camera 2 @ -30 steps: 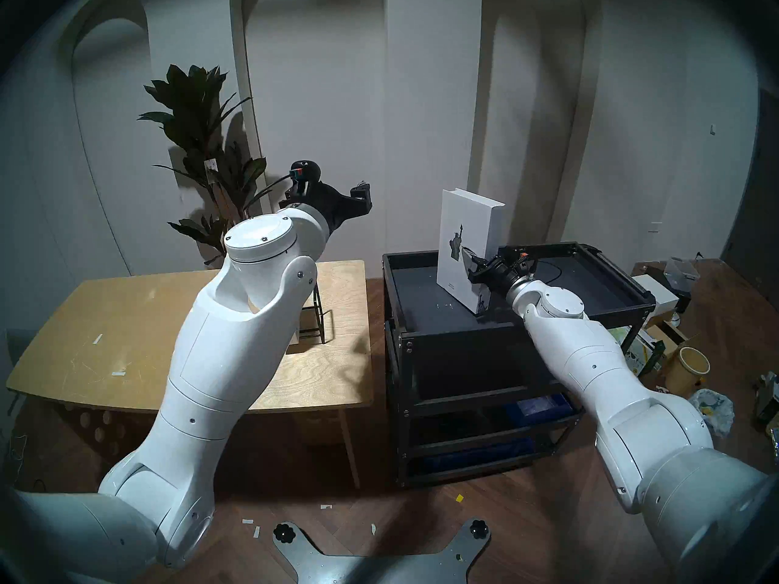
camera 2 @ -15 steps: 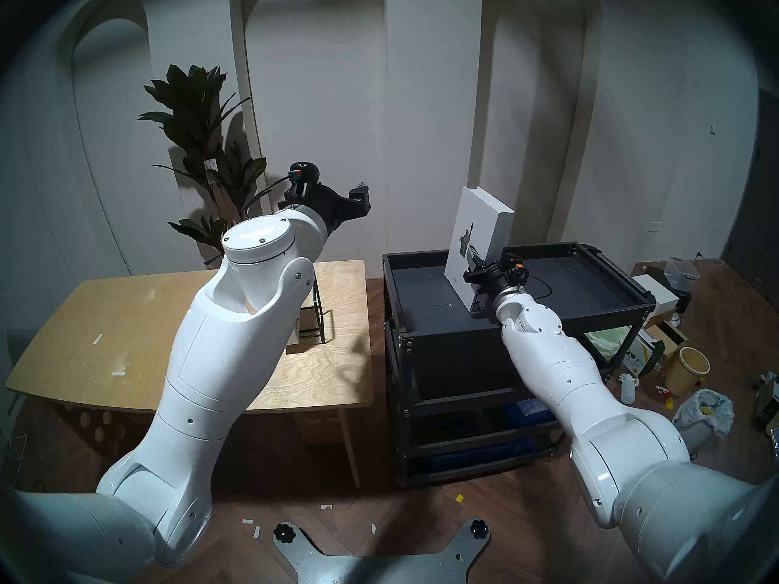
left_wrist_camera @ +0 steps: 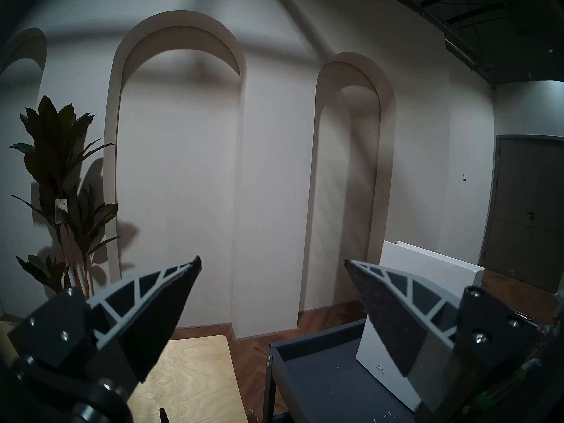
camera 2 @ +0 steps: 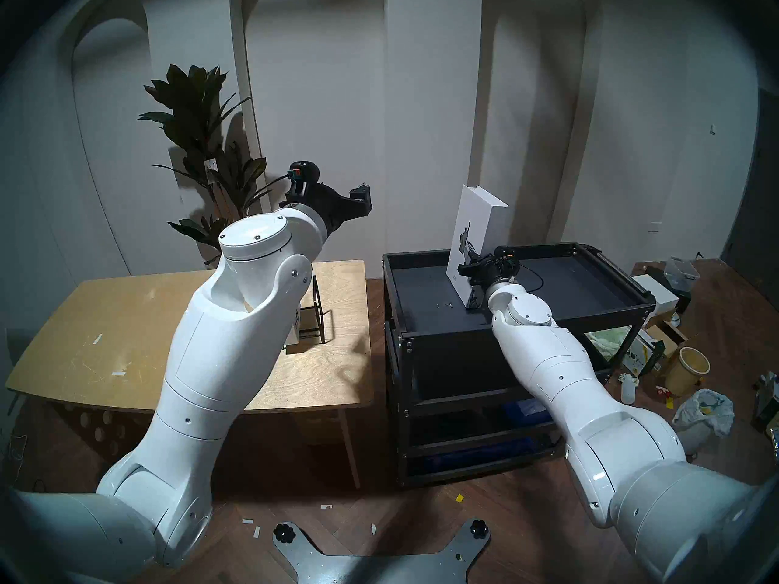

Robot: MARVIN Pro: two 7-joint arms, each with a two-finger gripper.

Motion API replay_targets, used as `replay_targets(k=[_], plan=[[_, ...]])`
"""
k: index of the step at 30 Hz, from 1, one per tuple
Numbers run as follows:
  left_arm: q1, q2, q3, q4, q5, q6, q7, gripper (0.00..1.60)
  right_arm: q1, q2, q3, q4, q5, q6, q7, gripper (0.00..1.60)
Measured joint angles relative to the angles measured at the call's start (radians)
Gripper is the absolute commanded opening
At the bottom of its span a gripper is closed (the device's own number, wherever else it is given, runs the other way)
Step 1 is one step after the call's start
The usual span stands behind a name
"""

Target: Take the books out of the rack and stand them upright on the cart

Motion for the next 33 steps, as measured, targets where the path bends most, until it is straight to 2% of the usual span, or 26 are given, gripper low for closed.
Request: replay_targets(k=[9, 29, 30, 31, 32, 33], plan=[[0.003, -0.001, -0.006, -0.002, -0.012, 0.011, 0.0, 1.6, -0.005, 0.004, -0.009, -0.023, -0.019, 0.021, -0.021, 0.0], [0.007, -0.003, 0.004, -0.01, 0.003, 0.011, -0.001, 1.6, -0.057, 0.015, 0.012, -0.05, 0.0, -0.032, -0.031, 0.0], [0.008, -0.004, 0.005, -0.012, 0.004, 0.013, 0.0, 1.6, -0.059, 0.016, 0.011, -0.052, 0.0, -0.032, -0.033, 0.08], [0.008, -0.004, 0.005, -0.014, 0.004, 0.014, 0.001, 1.6, -0.059, 0.017, 0.01, -0.054, 0.0, -0.032, -0.034, 0.55], [0.008, -0.005, 0.005, -0.014, 0.004, 0.014, 0.001, 1.6, -0.06, 0.017, 0.009, -0.054, 0.0, -0.032, -0.035, 0.55], [0.009, -0.005, 0.005, -0.015, 0.004, 0.015, 0.002, 1.6, -0.06, 0.018, 0.008, -0.055, 0.0, -0.032, -0.036, 0.62]])
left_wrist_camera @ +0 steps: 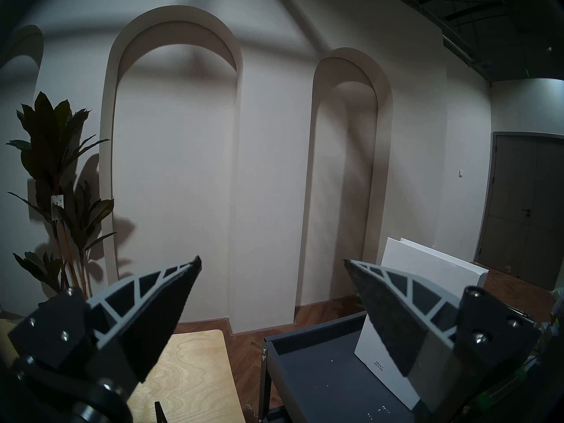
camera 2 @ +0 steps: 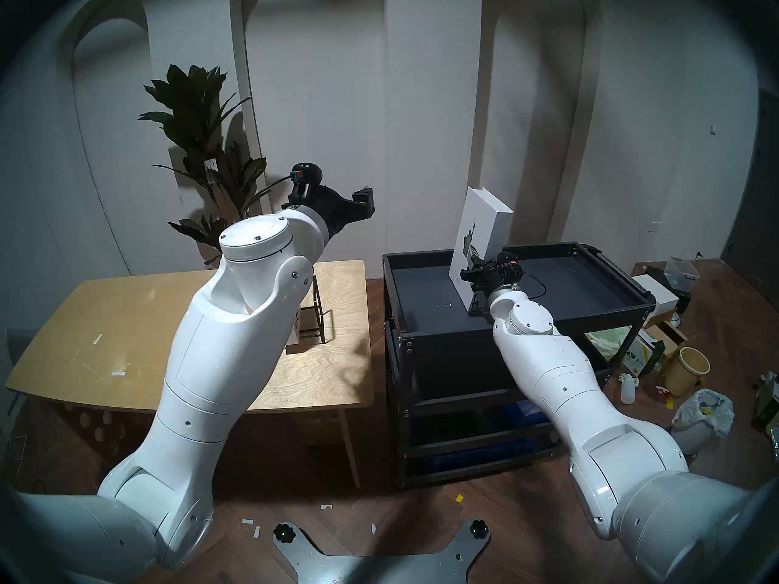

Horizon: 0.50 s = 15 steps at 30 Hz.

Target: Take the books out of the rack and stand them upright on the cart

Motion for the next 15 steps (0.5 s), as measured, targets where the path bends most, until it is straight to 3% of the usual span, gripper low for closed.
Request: replay_targets(k=[2, 3, 6, 8, 10, 11, 15], plan=[[0.001, -0.001, 0.0, -0.002, 0.0, 0.001, 0.001, 1.6, 0.0, 0.001, -0.003, -0.001, -0.003, 0.0, -0.002, 1.12], [0.001, -0.001, 0.0, -0.002, 0.0, 0.002, 0.002, 1.6, -0.001, 0.001, -0.006, -0.002, -0.004, 0.0, -0.003, 1.22], [0.003, -0.002, -0.001, -0.004, 0.0, 0.004, 0.005, 1.6, -0.004, 0.002, -0.013, -0.003, -0.008, 0.0, -0.006, 1.16], [0.004, -0.002, -0.002, -0.004, 0.0, 0.007, 0.007, 1.6, -0.012, 0.002, -0.017, 0.001, -0.008, 0.001, -0.007, 1.22], [0.005, -0.003, -0.002, -0.004, 0.0, 0.008, 0.008, 1.6, -0.019, 0.002, -0.018, 0.002, -0.005, 0.001, -0.005, 1.36], [0.006, -0.003, -0.002, -0.004, 0.0, 0.009, 0.009, 1.6, -0.019, 0.002, -0.017, 0.002, -0.003, 0.001, -0.003, 1.58], [0.008, -0.004, -0.002, -0.004, 0.0, 0.01, 0.011, 1.6, -0.021, 0.003, -0.013, 0.001, 0.006, 0.0, 0.003, 1.6]])
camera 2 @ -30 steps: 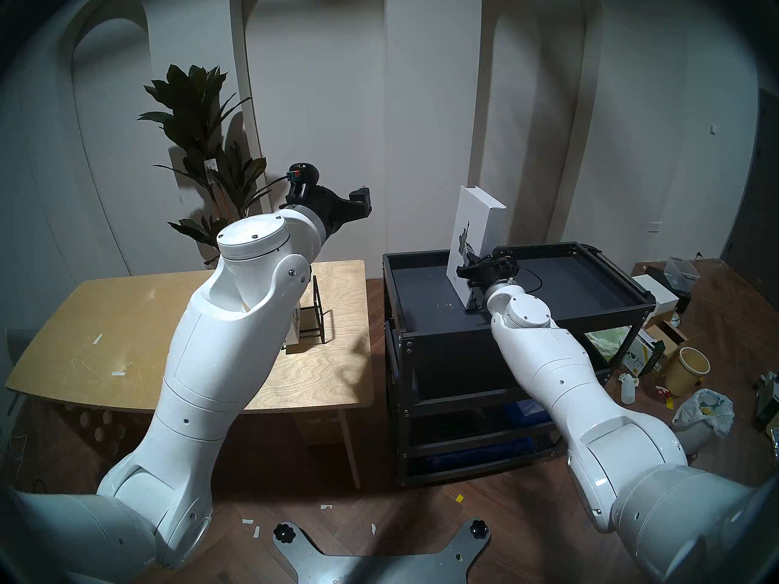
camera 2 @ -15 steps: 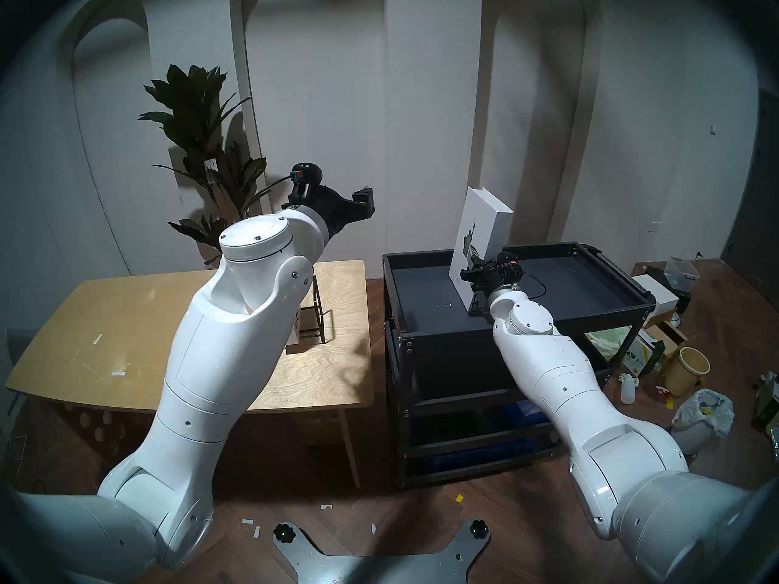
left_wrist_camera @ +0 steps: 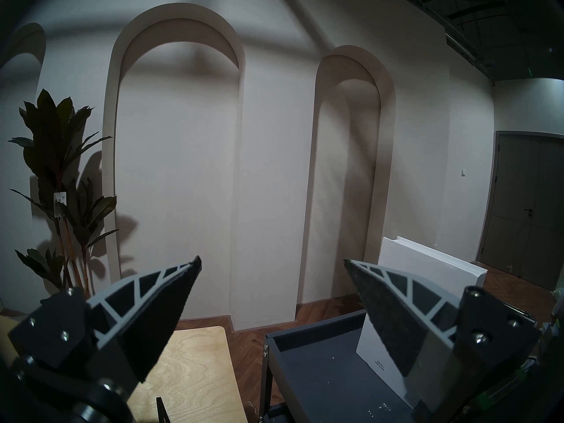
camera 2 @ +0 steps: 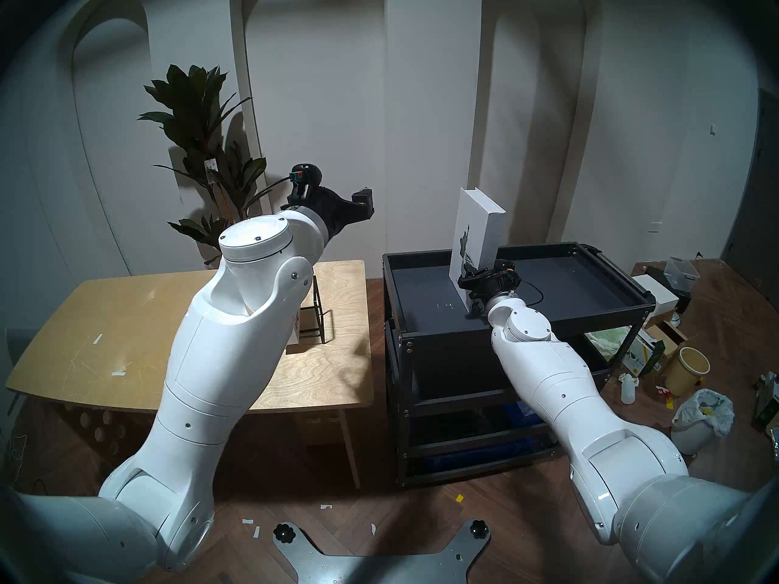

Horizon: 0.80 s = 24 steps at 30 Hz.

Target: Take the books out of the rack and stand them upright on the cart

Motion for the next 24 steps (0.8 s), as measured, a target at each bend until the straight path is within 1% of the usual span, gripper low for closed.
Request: replay_targets(k=[6, 9, 18, 24], plan=[[0.002, -0.001, 0.0, 0.0, 0.0, 0.0, 0.002, 1.6, -0.007, 0.006, 0.006, -0.011, 0.009, 0.0, 0.003, 1.6], [0.003, -0.001, 0.0, 0.0, 0.0, 0.0, 0.002, 1.6, -0.019, 0.012, 0.012, -0.036, 0.016, 0.006, 0.0, 1.6], [0.006, -0.003, -0.008, -0.006, 0.0, 0.0, 0.002, 1.6, -0.062, 0.034, 0.02, -0.153, 0.028, 0.069, -0.038, 1.6], [0.01, -0.005, -0.016, -0.012, -0.006, 0.002, 0.003, 1.6, -0.094, 0.052, 0.032, -0.232, 0.029, 0.094, -0.075, 1.6]])
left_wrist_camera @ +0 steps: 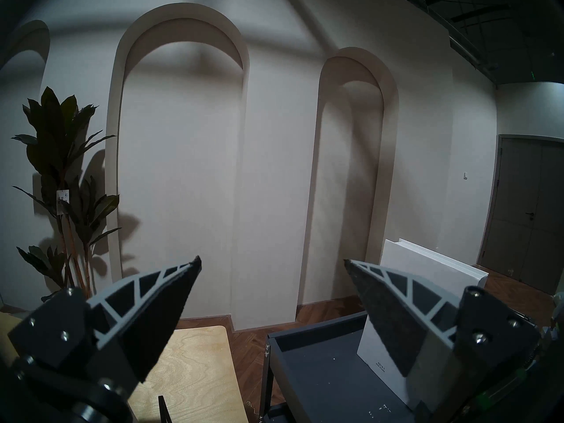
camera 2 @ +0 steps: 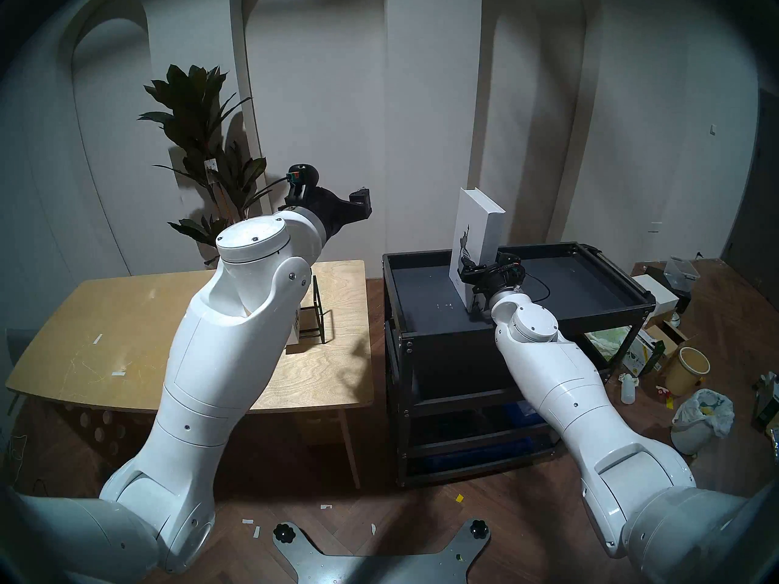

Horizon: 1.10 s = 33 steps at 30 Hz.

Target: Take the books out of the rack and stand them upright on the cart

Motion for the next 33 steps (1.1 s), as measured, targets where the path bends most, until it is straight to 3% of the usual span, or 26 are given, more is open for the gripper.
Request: replay_targets(k=[20, 33], plan=[[0.024, 0.02, -0.017, -0.019, -0.001, 0.001, 0.027, 1.6, -0.164, 0.065, 0.062, -0.252, 0.025, 0.021, -0.089, 1.6], [0.108, 0.07, -0.048, -0.092, 0.023, -0.001, 0.068, 1.6, -0.315, 0.112, 0.113, -0.413, 0.056, 0.018, -0.135, 1.6]])
